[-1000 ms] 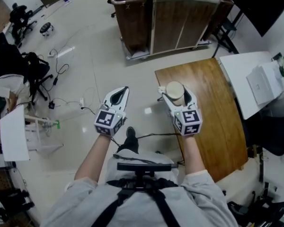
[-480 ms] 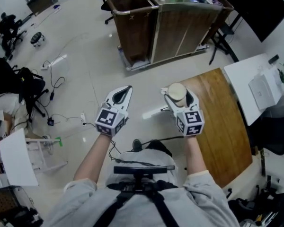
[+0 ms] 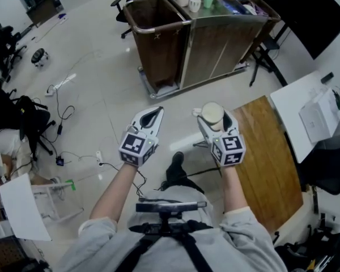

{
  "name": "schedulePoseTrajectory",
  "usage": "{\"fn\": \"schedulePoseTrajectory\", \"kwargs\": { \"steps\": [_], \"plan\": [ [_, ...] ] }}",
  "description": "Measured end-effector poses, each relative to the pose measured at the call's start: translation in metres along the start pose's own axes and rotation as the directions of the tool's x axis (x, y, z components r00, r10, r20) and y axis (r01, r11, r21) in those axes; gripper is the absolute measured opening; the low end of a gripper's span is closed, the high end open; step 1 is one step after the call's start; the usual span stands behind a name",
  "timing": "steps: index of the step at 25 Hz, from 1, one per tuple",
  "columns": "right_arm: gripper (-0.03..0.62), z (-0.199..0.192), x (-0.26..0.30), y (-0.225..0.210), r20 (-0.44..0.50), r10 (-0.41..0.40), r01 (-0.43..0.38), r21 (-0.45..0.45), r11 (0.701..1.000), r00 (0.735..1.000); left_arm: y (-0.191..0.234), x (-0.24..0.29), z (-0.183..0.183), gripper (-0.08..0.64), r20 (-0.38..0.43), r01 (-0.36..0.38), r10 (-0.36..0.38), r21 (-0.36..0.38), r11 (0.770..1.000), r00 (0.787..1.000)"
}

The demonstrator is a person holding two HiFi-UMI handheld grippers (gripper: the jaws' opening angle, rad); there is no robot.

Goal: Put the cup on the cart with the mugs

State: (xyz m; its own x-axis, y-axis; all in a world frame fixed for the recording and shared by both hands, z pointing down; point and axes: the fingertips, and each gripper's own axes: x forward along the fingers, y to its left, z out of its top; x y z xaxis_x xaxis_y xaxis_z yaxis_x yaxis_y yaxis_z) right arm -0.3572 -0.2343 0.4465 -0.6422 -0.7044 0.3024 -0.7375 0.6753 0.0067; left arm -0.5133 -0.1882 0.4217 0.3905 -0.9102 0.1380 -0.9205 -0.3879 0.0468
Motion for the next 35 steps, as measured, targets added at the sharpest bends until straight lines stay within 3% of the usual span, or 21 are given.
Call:
{"fn": "schedulePoseTrajectory", "kwargs": {
  "steps": [9,13,22,35],
  "plan": [
    [0.390,0.030,0.085,-0.053,0.018,0.009,-0.009,0.040,0.999,1.000,0.051,0.099,0.019,0.004,-0.014,0.030,-0.030,0.019,0.999,0.999],
    [0.390,0.054,0.115,-0.091,0.036,0.006,-0.007,0.041,0.999,0.999,0.059,0.150,0.040,0.005,-0.005,0.050,-0.050,-0.010,0.999,0.999],
    [0.390,0.117,0.183,-0.147,0.071,-0.011,0.010,0.013,1.000,0.997,0.089,0.236,0.083,0.004,0.015,0.102,-0.103,0.042,0.994,0.995],
    [0.391,0.193,0.295,-0.236,0.105,-0.134,0.128,0.060,0.990,0.985,0.159,0.369,0.137,0.005,0.019,0.246,-0.246,0.031,0.969,0.969]
  ]
}}
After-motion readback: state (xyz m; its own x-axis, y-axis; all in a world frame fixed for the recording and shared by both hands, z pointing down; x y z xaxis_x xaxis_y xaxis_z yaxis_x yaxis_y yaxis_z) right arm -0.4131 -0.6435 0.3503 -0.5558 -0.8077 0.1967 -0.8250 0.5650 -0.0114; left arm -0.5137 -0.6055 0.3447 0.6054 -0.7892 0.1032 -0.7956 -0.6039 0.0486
